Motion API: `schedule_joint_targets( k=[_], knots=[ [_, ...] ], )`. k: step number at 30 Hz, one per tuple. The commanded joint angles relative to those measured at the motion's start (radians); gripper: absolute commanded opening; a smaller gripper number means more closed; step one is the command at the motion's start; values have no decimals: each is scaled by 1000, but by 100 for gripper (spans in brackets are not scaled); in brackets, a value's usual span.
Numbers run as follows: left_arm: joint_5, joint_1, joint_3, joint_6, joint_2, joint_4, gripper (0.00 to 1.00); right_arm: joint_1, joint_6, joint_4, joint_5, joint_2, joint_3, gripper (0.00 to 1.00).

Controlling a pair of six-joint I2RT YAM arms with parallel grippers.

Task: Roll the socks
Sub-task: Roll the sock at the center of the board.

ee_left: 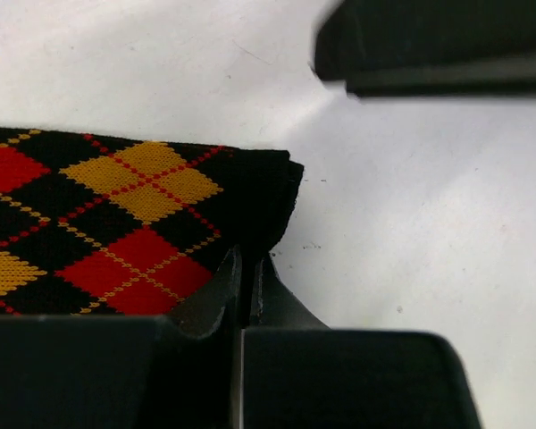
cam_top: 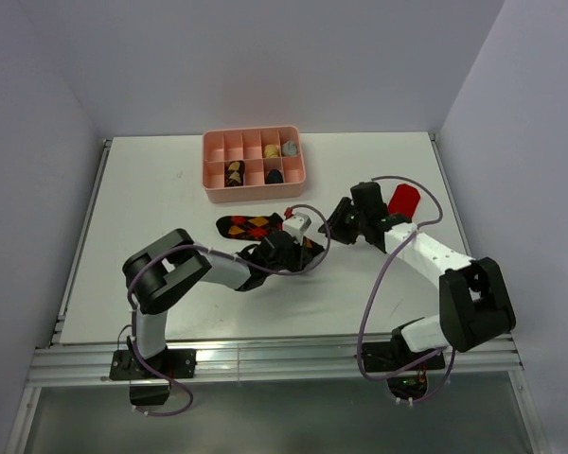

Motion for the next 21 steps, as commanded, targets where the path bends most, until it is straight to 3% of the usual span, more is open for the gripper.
schedule_joint_targets(
  k=[1, 12, 21],
  knots=[
    [52, 26, -17, -71, -12, -86, 1, -8, -35, 120, -29, -36, -80, 38],
    [98, 72, -37, -158, -17, -96, 6, -8, -55, 283, -43, -86, -280, 31],
    [126, 78, -68, -189, -28, -50, 7, -8, -23, 409, -69, 30, -242, 26]
  ],
)
